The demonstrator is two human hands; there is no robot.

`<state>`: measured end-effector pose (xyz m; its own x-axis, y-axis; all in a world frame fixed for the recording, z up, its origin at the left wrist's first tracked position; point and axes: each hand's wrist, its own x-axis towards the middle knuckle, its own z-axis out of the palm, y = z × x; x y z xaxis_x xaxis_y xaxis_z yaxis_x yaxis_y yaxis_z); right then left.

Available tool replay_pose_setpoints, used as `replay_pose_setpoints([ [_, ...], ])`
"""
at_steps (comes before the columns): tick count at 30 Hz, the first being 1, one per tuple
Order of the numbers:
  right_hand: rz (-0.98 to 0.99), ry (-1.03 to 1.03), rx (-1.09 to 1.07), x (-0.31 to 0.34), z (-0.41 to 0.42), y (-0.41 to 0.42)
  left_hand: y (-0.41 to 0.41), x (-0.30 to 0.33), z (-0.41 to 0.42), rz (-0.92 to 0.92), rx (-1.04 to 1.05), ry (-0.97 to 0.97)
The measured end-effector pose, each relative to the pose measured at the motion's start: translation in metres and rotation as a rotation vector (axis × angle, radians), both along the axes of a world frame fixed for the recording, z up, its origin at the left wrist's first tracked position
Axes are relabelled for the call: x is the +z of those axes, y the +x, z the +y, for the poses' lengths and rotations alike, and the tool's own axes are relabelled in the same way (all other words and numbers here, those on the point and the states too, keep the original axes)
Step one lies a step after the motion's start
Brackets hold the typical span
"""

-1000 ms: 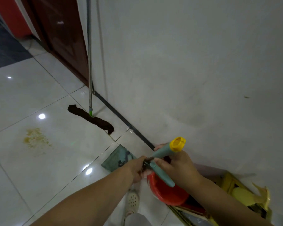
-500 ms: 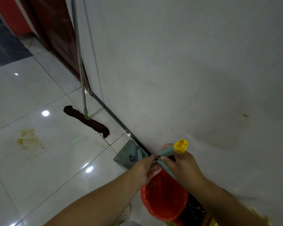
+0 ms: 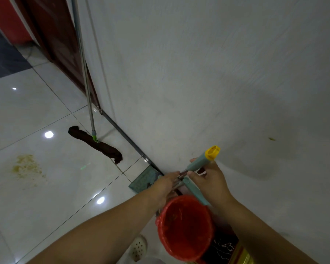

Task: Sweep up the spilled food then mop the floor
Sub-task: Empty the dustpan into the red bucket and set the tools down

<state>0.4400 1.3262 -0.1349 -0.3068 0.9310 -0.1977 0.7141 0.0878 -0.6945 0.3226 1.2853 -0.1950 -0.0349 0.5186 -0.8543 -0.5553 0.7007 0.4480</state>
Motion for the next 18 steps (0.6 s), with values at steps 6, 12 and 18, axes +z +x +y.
replay_pose_setpoints([
  [6,0.103,-0.088,-0.074,0.01,-0.001,0.0,-0.007,0.013,0.004,0.081,-0.179,0.171],
  [12,0.294,-0.344,-0.506,0.009,-0.011,-0.013,-0.046,0.028,0.015,0.155,-0.365,0.325],
  [18,0.372,-0.527,-0.709,-0.003,-0.02,-0.076,-0.145,0.036,0.023,0.119,-0.161,0.291],
])
